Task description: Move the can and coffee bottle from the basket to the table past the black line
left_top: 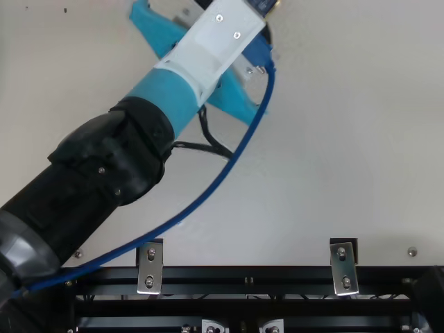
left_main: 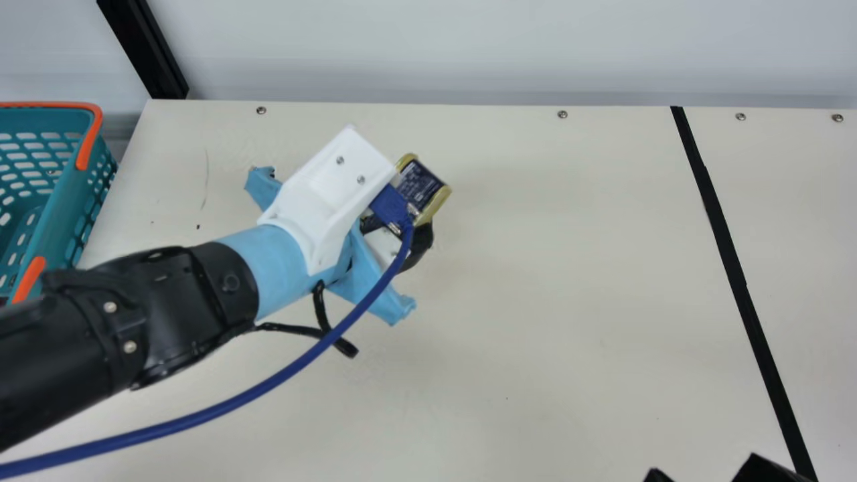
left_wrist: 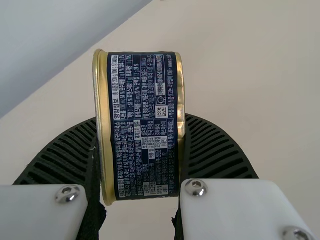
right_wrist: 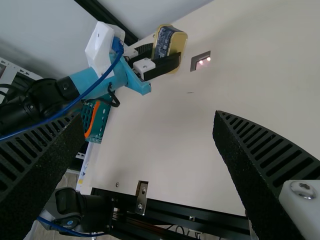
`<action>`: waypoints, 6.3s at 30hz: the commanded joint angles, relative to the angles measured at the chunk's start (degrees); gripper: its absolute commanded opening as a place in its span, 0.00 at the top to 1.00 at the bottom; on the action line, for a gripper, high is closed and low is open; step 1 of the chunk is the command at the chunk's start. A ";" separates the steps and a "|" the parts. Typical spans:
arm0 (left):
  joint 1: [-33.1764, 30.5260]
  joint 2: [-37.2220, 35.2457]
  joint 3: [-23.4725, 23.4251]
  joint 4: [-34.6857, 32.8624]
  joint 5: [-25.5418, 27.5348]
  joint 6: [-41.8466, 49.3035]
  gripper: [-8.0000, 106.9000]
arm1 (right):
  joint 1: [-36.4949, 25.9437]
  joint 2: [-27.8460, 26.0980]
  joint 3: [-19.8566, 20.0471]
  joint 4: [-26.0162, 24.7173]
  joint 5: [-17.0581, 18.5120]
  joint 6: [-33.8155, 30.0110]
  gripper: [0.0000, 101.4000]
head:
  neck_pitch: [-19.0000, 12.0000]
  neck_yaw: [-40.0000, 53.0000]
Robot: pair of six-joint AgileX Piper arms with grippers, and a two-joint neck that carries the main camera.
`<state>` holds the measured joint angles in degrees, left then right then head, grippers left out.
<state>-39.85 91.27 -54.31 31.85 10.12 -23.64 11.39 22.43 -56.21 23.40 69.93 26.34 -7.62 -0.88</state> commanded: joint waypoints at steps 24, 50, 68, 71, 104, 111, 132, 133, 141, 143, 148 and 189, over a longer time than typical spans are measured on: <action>0.00 -4.19 -5.21 -20.33 13.29 28.56 0.84 | 0.00 0.00 0.00 0.00 0.00 0.00 0.00 | -0.07 -0.16; -1.32 9.09 -11.97 -43.89 33.83 77.32 0.84 | 0.00 0.00 0.00 0.00 0.00 0.00 0.00 | -0.07 -0.16; -2.19 4.87 -11.11 -45.27 33.42 84.81 0.15 | 0.00 0.00 0.00 0.00 0.00 0.00 0.00 | -0.07 -0.16; -1.13 0.16 -8.52 -46.55 31.92 85.83 0.15 | 0.00 0.00 0.00 0.00 0.00 0.00 0.00 | -0.07 -0.16; 4.82 -14.02 -1.37 -41.91 19.81 74.93 0.15 | 3.51 9.33 -2.38 -2.62 -5.89 -2.20 0.00 | -0.07 -0.16; 8.01 -16.66 -1.36 -35.10 17.24 68.36 0.15 | 8.86 20.19 -6.32 -7.84 -9.48 -4.37 0.00 | -0.07 -0.16; 17.47 -31.46 10.51 -22.58 12.11 42.79 0.15 | -5.65 52.95 -19.88 4.85 -0.03 -59.11 0.00 | -0.07 -0.16; 17.84 -32.38 11.38 -22.12 12.04 41.52 0.15 | -5.24 53.99 -19.94 4.75 -0.03 -61.00 0.00 | -0.07 -0.16; 20.48 -39.71 19.17 -20.46 10.21 32.44 0.15 | 0.53 58.65 -19.62 3.64 -0.03 -70.66 0.00 | -0.07 -0.16; 21.09 -41.35 21.22 -20.49 9.59 30.56 0.15 | 2.12 59.32 -19.67 3.21 -0.03 -72.10 0.00 | -0.07 -0.16; 22.35 -44.76 25.78 -20.88 8.01 26.48 0.15 | 6.13 60.55 -20.18 1.97 -0.03 -74.43 0.00 | -0.07 -0.16; 24.67 -55.45 34.59 -19.62 7.95 21.64 0.15 | 32.31 75.97 -24.69 -17.01 -5.63 -76.11 0.00 | -0.07 -0.16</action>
<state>-15.18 35.82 -19.73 12.23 18.07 -1.99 43.65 97.75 -80.69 6.64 64.78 -49.72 -7.62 -0.88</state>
